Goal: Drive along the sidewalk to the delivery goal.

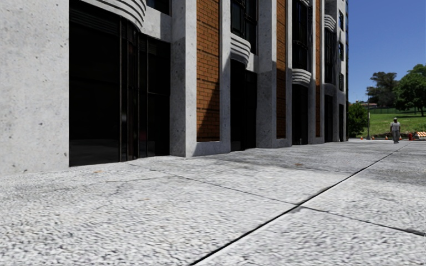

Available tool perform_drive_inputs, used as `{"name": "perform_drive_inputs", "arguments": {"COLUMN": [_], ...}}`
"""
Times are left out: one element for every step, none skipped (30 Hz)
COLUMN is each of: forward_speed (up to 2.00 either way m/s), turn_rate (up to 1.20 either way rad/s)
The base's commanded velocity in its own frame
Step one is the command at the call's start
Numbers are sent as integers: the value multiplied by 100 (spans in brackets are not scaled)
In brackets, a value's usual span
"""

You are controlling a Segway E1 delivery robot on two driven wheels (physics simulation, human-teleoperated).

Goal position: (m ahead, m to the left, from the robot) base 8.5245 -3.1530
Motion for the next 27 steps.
{"name": "perform_drive_inputs", "arguments": {"forward_speed": [200,200,200,200,200,200,200,200,200,200,200,200,200,200,200,200,200,200,200,200,200,200,200,200,200,200,200], "turn_rate": [0,0,0,0,0,0,0,0,0,0,0,0,0,0,0,0,0,0,0,0,-1,-6,-7,-8,-8,-8,-8]}}
